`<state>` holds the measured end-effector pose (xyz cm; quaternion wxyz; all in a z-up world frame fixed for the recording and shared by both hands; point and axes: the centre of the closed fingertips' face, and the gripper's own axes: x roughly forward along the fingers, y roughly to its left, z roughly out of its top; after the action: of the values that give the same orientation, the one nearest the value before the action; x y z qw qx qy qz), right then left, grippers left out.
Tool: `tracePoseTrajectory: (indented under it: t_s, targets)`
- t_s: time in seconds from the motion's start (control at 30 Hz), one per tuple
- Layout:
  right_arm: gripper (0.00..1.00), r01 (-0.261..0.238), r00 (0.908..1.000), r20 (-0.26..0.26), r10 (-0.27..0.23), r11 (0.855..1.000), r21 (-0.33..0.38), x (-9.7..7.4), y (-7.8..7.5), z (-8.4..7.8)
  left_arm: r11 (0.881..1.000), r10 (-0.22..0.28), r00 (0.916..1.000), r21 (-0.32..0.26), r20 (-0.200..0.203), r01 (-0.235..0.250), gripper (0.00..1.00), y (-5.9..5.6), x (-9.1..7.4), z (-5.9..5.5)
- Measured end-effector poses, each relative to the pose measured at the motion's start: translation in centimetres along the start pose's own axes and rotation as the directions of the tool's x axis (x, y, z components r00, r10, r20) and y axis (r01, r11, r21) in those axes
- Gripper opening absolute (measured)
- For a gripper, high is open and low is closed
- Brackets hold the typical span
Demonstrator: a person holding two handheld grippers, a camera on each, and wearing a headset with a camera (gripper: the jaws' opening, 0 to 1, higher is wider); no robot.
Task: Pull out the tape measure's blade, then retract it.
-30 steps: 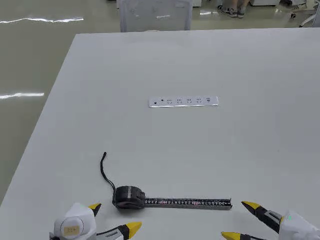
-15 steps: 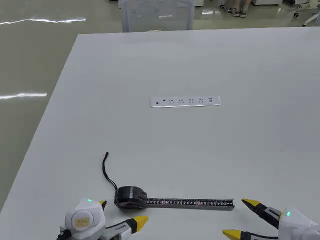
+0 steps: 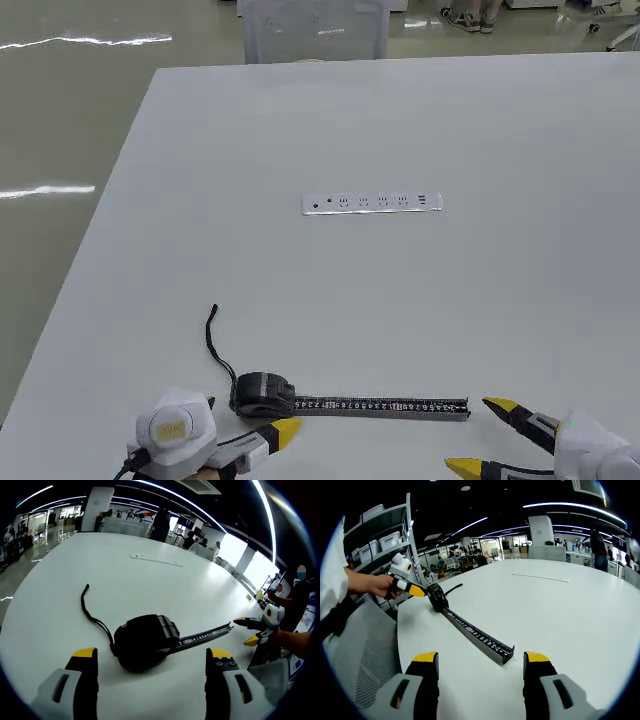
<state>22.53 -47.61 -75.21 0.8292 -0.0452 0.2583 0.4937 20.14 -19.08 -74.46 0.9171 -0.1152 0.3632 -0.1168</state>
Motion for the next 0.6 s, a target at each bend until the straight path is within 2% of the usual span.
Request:
tracePoseTrajectory:
  t_s: [0.17, 0.47, 0.53, 0.6]
  targets:
    - [0.68, -0.005, 1.0, -0.006, 0.005, 1.0, -0.009, 0.24, -0.12, -0.15, 1.0, 0.009, 0.9999, 0.014, -0.006, -0.009, 0.88, -0.07, 0.27, 0.25]
    - [0.67, -0.012, 0.9998, -0.013, 0.012, 1.0, -0.009, 0.54, -0.4, -0.37, 1.0, 0.023, 0.9997, -0.01, -0.008, -0.024, 0.88, 0.13, 0.66, 0.45]
    - [0.67, -0.013, 0.9998, -0.013, 0.013, 1.0, -0.009, 0.61, -0.54, -0.35, 0.999, 0.044, 0.999, -0.015, 0.005, -0.043, 0.87, 0.4, 0.63, 0.74]
    - [0.67, -0.013, 0.9998, -0.014, 0.013, 1.0, -0.012, 0.63, -0.65, -0.35, 0.999, 0.04, 0.9992, -0.023, 0.006, -0.04, 0.87, 0.4, 0.75, 0.8]
